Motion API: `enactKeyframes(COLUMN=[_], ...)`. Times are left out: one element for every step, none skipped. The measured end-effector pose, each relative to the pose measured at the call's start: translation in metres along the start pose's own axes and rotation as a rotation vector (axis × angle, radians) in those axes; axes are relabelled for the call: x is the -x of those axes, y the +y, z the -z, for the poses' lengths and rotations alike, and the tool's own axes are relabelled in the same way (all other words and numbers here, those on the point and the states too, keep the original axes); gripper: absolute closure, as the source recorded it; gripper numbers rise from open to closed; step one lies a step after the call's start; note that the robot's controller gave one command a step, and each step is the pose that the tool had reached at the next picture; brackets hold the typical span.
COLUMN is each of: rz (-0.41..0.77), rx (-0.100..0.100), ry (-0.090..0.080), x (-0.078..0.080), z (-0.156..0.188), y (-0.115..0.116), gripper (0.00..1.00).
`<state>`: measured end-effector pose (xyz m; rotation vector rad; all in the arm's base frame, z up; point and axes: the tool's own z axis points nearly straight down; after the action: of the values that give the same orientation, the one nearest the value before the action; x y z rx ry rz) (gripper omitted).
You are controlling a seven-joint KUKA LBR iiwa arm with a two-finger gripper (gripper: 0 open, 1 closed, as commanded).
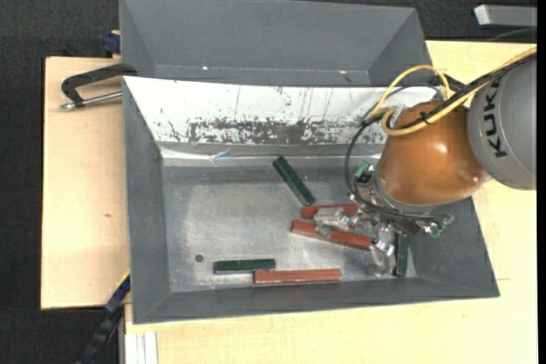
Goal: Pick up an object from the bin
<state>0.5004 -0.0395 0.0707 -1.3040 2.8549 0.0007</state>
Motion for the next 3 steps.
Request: enactKeyframes(rz=[0.002, 0.001, 0.018], rx=[-0.001, 0.0, -0.002], ry=[-0.003, -0.003, -0.003], x=[0.099, 0.099, 0.086], z=[0.002, 0.002, 0.121], y=[-0.012, -0.012, -0.027], gripper=[1.0, 1.0, 1.0])
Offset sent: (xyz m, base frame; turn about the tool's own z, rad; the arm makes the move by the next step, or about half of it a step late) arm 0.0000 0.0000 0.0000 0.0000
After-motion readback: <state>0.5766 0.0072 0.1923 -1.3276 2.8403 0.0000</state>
